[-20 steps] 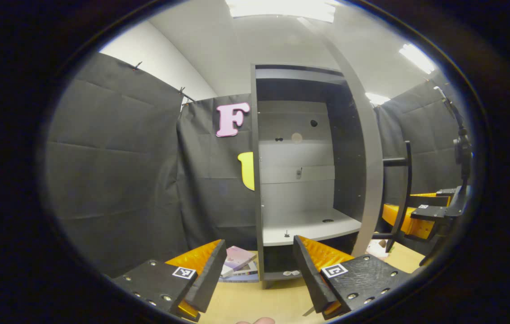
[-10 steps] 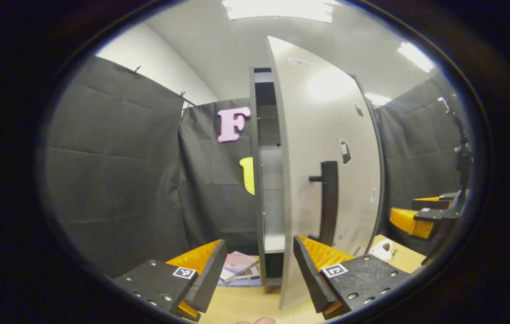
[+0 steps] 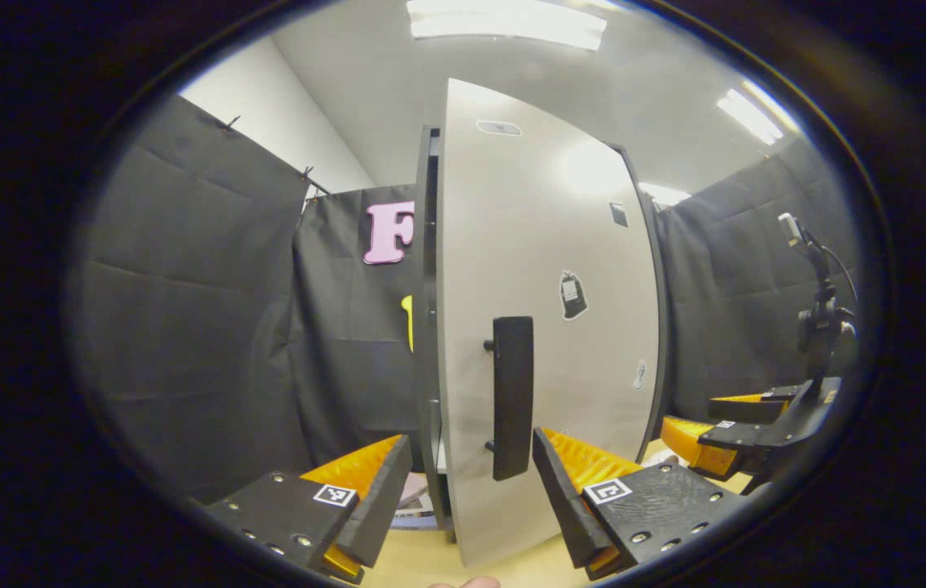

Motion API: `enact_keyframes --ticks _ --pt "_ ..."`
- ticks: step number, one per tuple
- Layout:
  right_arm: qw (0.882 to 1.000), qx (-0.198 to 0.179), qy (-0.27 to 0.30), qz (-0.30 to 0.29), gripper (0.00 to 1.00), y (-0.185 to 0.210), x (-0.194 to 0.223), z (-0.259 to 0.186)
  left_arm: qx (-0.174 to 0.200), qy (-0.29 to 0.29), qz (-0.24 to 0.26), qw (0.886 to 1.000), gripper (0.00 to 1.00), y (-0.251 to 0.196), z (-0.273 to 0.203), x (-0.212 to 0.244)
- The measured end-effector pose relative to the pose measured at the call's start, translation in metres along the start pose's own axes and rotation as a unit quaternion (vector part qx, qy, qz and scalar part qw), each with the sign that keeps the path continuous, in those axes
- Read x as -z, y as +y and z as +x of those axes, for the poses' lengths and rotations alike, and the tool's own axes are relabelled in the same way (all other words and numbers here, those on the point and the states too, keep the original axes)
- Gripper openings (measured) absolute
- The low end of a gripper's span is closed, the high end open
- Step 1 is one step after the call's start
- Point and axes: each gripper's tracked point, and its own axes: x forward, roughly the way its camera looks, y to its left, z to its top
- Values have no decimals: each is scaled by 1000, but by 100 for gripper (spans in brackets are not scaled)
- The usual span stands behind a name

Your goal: Open the cabinet door with the right hand, grasp the bottle in the cabinet with the left hand and place it on the coaster, then close the cabinet door with the right hand.

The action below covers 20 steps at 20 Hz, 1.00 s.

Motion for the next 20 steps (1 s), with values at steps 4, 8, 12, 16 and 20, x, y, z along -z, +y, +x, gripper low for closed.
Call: enact_keyframes --ticks 4,8,12,16,20 --pt "1000 5 2 6 95 -12 2 -2 0 5 -1 1000 92 -2 6 7" --pt "1000 7 -3 7 96 -20 -1 -5 -2 12 -15 1000 79 -3 10 13" --pt "1000 3 -3 7 95 -22 -3 -6 -4 14 -21 1000 79 -3 13 17" --pt "1000 1 -6 7 93 -24 -5 -9 -8 20 -21 1000 79 0 13 22" --pt "1000 2 -15 14 95 -27 -9 -14 -14 18 -21 1000 79 5 12 23"
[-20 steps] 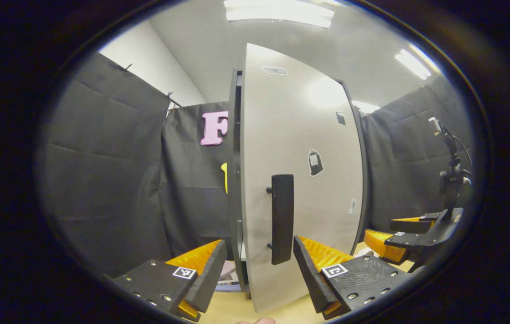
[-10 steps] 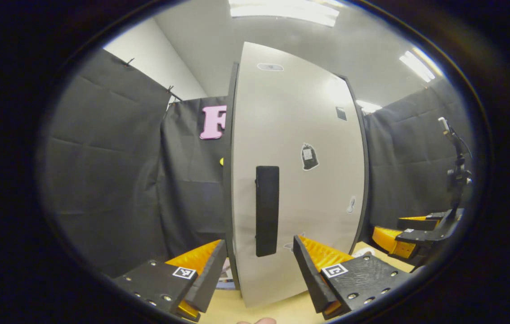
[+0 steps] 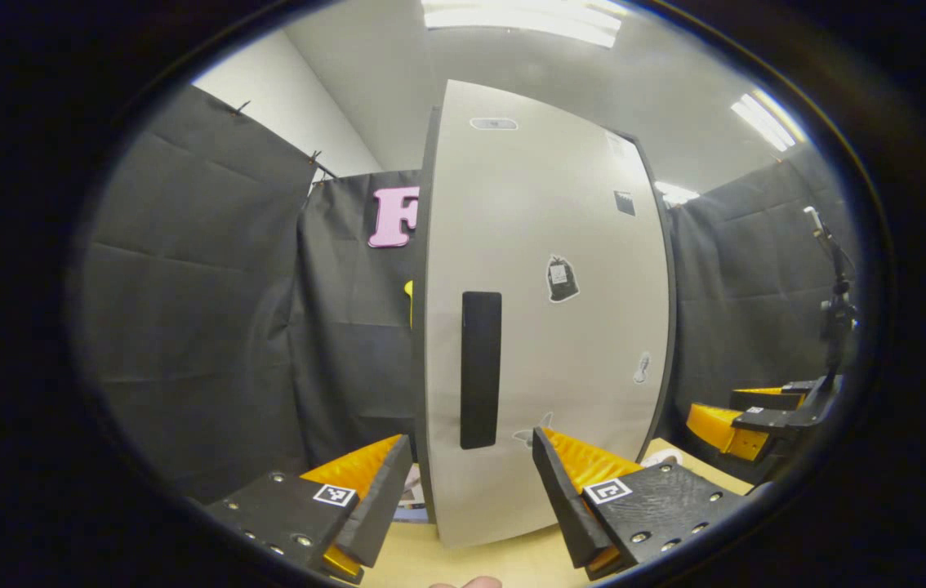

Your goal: Open the cabinet door with the right hand, grasp the bottle in the cabinet with the left hand and place it on the coaster, then close the cabinet door with the right hand.

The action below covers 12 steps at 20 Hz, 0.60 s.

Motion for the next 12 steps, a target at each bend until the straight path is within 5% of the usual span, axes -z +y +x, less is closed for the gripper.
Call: enact_keyframes --ticks 12 --pt "1000 -4 -8 2 95 0 -5 -8 -1 5 1 1000 79 4 1 1"
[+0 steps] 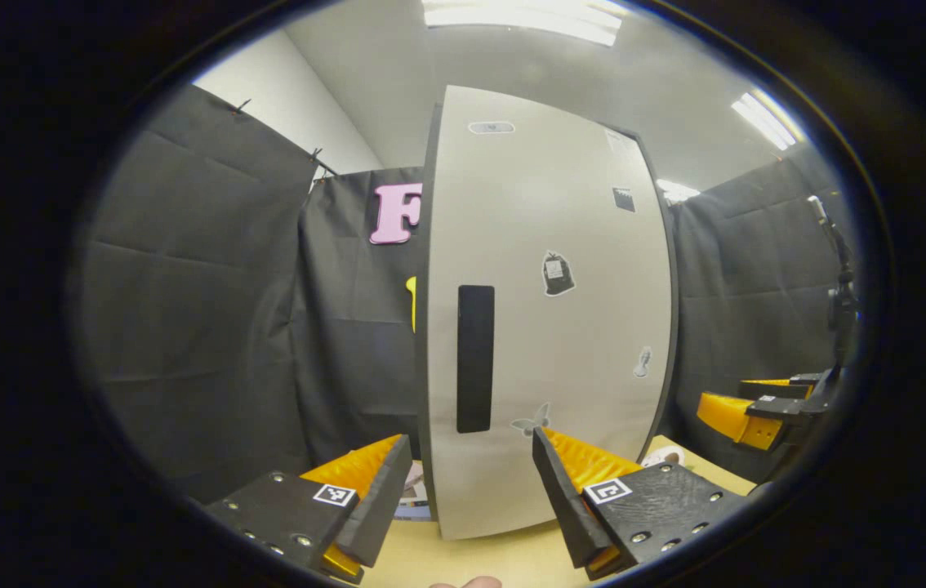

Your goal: Open the cabinet door with the right hand, grasp the bottle in the cabinet with the left hand and place it on the coaster, then close the cabinet door with the right hand.

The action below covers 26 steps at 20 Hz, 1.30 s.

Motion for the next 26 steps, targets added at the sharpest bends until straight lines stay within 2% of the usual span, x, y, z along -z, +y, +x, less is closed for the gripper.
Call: enact_keyframes --ticks 2,3,4,5,8,9,13,14,17,18,19,20,22,23,26 --pt "1000 -1 -6 2 95 0 -4 -1 -1 -1 -3 1000 79 2 -1 -1" --pt "1000 -2 -8 1 95 0 -5 -1 -2 0 -5 1000 85 2 -2 1" --pt "1000 -3 -10 1 93 0 -6 -2 -3 0 -5 1000 82 2 -2 1" --pt "1000 -3 -11 0 95 0 -7 -2 -3 0 -6 1000 85 3 -2 1" --pt "1000 -6 -13 0 95 1 -8 -3 1 -1 -7 1000 86 2 -1 0" --pt "1000 -7 -13 0 93 0 -8 -5 1 -2 -7 1000 85 1 -1 -1" --pt "1000 -8 -15 2 95 0 -10 -7 2 -1 -8 1000 85 -1 -2 -1" --pt "1000 -9 -16 2 93 0 -10 -6 2 -1 -7 1000 79 0 -1 0" --pt "1000 -8 -20 3 95 -4 -13 -7 0 0 -7 1000 80 -2 1 1" --pt "1000 -9 -20 4 93 -4 -13 -7 0 1 -6 1000 85 -2 2 2" --pt "1000 -10 -19 5 95 -5 -12 -7 0 1 -5 1000 80 -2 1 3" --pt "1000 -11 -18 4 95 -5 -11 -6 0 2 -2 1000 92 -2 1 4" --pt "1000 -14 -19 2 95 -6 -11 -7 1 2 0 1000 92 -3 2 5" --pt "1000 -15 -20 2 95 -7 -12 -7 1 3 0 1000 86 -3 2 5" --pt "999 -16 -32 -1 95 -9 -18 -6 9 3 -1 1000 85 -5 0 4"
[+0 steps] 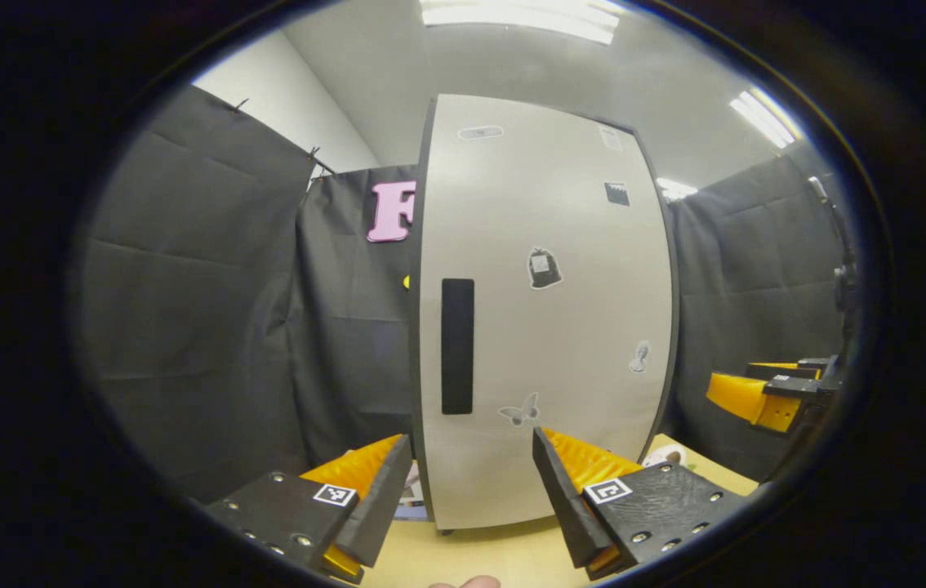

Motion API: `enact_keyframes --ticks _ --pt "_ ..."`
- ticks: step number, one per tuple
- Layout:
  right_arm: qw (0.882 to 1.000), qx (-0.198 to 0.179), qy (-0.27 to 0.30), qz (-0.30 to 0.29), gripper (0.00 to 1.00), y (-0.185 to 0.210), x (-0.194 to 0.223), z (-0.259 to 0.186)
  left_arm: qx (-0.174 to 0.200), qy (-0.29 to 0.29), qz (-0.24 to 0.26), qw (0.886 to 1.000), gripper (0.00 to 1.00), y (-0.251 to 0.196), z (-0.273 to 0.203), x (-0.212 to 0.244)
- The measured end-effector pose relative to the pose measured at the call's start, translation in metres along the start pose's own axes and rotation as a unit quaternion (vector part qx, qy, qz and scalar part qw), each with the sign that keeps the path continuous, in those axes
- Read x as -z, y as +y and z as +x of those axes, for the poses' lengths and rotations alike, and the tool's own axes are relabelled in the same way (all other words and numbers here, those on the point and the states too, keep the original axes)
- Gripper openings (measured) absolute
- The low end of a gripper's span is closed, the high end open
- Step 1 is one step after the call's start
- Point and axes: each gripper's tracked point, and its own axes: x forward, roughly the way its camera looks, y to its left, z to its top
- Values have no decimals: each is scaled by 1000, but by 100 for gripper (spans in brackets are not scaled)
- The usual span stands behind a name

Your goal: Open the cabinet door with the right hand, grasp the bottle in the cabinet with the left hand and place it on the coaster, then close the cabinet door with the right hand.

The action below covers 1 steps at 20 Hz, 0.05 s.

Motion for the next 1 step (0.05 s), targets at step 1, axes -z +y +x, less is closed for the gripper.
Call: enact_keyframes --ticks 1 --pt "1000 -1 -1 -1 95 -1 -2 1 2 0 2 1000 92 0 0 0"
